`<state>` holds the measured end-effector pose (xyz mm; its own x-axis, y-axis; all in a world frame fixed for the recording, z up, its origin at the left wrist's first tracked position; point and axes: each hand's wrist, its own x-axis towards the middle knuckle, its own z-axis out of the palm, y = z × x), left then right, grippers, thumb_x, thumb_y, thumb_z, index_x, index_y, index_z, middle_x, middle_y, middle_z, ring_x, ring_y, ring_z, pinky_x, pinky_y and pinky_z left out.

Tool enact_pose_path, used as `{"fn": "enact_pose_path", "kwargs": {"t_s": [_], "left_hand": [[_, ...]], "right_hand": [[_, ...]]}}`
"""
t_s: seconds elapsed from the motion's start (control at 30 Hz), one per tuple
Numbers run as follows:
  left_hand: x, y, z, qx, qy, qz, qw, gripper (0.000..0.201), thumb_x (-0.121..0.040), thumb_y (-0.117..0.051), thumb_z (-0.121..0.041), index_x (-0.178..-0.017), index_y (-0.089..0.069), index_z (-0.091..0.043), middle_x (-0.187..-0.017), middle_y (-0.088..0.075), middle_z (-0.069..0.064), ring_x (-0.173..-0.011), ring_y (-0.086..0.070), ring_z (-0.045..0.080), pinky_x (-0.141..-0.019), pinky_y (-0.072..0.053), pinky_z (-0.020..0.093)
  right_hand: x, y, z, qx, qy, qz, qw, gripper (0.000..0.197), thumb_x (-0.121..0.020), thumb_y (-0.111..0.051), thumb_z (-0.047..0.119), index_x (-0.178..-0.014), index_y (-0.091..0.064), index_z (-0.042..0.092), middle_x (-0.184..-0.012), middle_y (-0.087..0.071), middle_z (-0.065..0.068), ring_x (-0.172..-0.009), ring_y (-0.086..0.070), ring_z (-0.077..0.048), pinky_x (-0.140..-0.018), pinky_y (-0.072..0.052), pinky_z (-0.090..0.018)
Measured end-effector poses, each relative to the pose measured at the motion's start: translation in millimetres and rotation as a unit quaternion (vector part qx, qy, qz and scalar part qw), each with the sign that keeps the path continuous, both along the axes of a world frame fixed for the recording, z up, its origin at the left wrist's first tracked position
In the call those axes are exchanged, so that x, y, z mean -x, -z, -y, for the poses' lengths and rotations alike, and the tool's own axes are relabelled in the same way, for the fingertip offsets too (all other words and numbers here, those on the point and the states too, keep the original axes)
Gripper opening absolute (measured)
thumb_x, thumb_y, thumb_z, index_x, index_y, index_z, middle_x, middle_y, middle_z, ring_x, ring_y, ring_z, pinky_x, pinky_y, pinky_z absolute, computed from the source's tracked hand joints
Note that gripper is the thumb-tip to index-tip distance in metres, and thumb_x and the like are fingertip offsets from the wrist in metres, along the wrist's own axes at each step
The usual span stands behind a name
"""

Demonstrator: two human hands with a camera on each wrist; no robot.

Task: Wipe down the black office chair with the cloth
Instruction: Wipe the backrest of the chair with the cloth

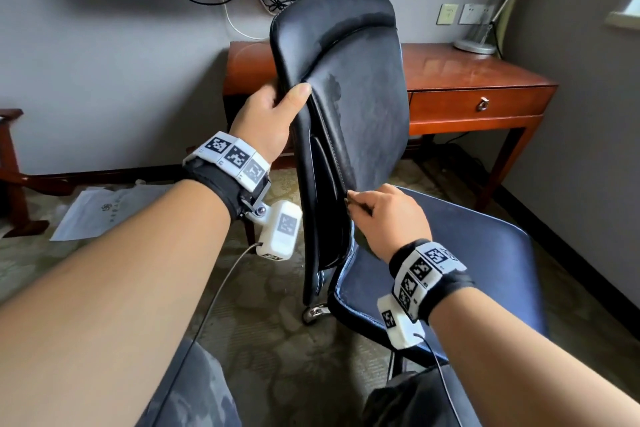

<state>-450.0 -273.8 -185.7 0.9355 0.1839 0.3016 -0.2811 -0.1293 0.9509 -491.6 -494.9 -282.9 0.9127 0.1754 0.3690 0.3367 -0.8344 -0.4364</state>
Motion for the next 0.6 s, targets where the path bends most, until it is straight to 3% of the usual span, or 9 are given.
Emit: {"fn": "enact_pose_path", "kwargs": {"t_s": [0.07,0.13,0.2,0.27,0.4,0.53,0.6], "left_hand": [[3,11,1,-0.011,0.005,-0.015,1.000,0.030,-0.078,-0.066,-0.073,-0.096,-0.073,-0.052,-0.112,-0.078,-0.001,-0.107,-0.076,0.026,-0.094,-0.060,0.058],[8,24,3,-0.011,0.019,-0.016,1.000,0.040,-0.087,-0.062,-0.068,-0.118,-0.070,-0.043,-0.119,-0.076,-0.004,-0.109,-0.075,0.021,-0.094,-0.060,0.053],[9,34,5,0.010,0.035,-0.023,0.999,0.055,-0.092,-0.059,-0.058,-0.138,-0.061,-0.028,-0.126,-0.074,-0.004,-0.112,-0.074,0.018,-0.094,-0.061,0.048],[7,37,4,0.008,0.030,-0.023,0.999,0.061,-0.093,-0.058,-0.057,-0.144,-0.058,-0.023,-0.129,-0.073,-0.003,-0.113,-0.074,0.017,-0.096,-0.060,0.049],[1,44,-1,-0.011,0.016,-0.013,1.000,0.060,-0.092,-0.057,-0.064,-0.142,-0.058,-0.029,-0.130,-0.072,-0.008,-0.118,-0.071,0.016,-0.100,-0.058,0.050],[-7,51,-1,-0.041,-0.003,0.002,0.999,0.050,-0.090,-0.054,-0.073,-0.133,-0.056,-0.047,-0.133,-0.070,-0.011,-0.124,-0.068,0.016,-0.105,-0.054,0.051],[-9,61,1,-0.050,-0.003,-0.008,0.999,0.051,-0.090,-0.054,-0.073,-0.135,-0.053,-0.049,-0.134,-0.069,-0.011,-0.124,-0.067,0.016,-0.105,-0.054,0.052]], "right_hand": [[-2,-7,4,-0.057,0.004,0.021,0.998,0.027,-0.096,-0.065,0.041,-0.121,-0.075,0.038,-0.093,-0.064,0.003,-0.093,-0.066,-0.023,-0.084,-0.053,-0.034],[-7,-18,2,-0.122,0.009,0.060,0.991,0.024,-0.093,-0.070,0.037,-0.116,-0.077,0.035,-0.095,-0.069,0.002,-0.095,-0.068,-0.020,-0.090,-0.053,-0.031],[-10,-24,-7,-0.141,0.006,0.073,0.987,0.025,-0.093,-0.070,0.038,-0.116,-0.077,0.035,-0.097,-0.069,0.004,-0.096,-0.067,-0.016,-0.092,-0.051,-0.027],[-10,-20,-19,-0.135,0.000,0.057,0.989,0.026,-0.094,-0.068,0.041,-0.119,-0.076,0.037,-0.096,-0.066,0.006,-0.096,-0.067,-0.018,-0.093,-0.052,-0.031],[-7,-4,-26,-0.121,0.010,0.030,0.992,0.027,-0.097,-0.064,0.042,-0.122,-0.074,0.039,-0.093,-0.059,0.007,-0.091,-0.065,-0.018,-0.086,-0.053,-0.034],[-2,10,-15,-0.065,0.026,-0.012,0.997,0.027,-0.099,-0.059,0.045,-0.121,-0.074,0.038,-0.092,-0.059,0.004,-0.091,-0.064,-0.024,-0.084,-0.053,-0.035],[-2,19,-4,-0.037,0.022,-0.050,0.998,0.026,-0.098,-0.060,0.046,-0.117,-0.076,0.036,-0.095,-0.063,0.003,-0.094,-0.065,-0.025,-0.085,-0.053,-0.034]]}}
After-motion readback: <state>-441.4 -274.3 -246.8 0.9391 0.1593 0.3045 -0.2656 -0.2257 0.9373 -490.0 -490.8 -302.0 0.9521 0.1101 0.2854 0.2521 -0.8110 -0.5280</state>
